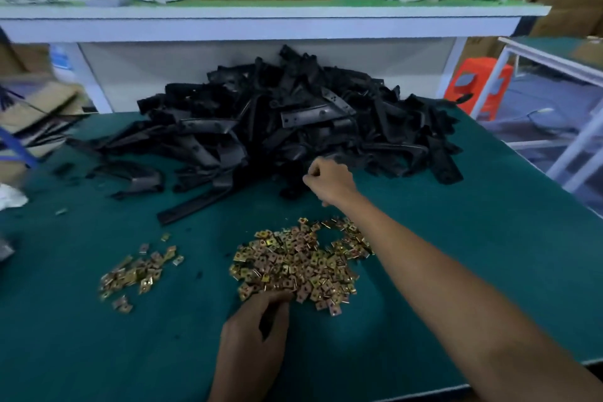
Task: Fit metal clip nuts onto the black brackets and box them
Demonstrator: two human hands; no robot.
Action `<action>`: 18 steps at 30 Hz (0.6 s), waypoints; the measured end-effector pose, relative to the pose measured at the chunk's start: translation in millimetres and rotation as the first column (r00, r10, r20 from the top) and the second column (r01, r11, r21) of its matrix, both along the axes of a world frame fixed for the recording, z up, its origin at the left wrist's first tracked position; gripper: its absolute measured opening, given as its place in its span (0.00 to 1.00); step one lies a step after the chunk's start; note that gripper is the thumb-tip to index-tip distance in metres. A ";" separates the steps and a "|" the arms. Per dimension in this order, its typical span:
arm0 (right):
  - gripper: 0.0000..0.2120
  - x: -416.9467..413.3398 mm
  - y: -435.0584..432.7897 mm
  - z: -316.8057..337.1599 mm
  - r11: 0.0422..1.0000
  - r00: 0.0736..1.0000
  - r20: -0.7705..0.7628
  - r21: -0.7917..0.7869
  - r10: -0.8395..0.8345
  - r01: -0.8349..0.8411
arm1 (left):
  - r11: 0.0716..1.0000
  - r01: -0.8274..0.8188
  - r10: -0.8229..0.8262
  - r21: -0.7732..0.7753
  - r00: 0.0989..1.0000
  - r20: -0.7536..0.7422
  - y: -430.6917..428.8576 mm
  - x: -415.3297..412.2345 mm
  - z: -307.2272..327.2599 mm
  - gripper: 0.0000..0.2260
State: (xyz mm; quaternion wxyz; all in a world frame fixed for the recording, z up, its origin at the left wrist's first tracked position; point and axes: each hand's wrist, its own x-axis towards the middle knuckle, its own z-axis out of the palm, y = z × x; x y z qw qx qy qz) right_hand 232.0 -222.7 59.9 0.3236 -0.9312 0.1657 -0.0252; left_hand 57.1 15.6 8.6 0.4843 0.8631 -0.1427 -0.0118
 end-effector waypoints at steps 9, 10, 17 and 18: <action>0.31 19.6 5.9 20.6 0.996 0.981 -0.177 0.027 -0.081 0.087 | 0.992 -0.037 0.027 -0.122 0.996 -0.084 3.9 3.4 -5.0 0.09; 0.31 16.1 4.8 22.0 0.996 0.983 -0.161 -0.004 -0.092 0.092 | 0.992 -0.030 0.022 -0.118 0.997 -0.074 4.5 2.5 -5.6 0.09; 0.13 -42.4 -26.9 26.4 0.984 0.994 0.080 -0.156 -0.074 0.086 | 1.000 -0.003 0.004 -0.029 0.999 0.045 1.7 9.6 -6.2 0.07; 0.09 -50.1 -32.5 28.9 0.975 0.990 0.129 -0.205 -0.058 0.084 | 1.000 -0.008 0.008 -0.001 0.995 0.097 -0.6 11.7 -6.4 0.07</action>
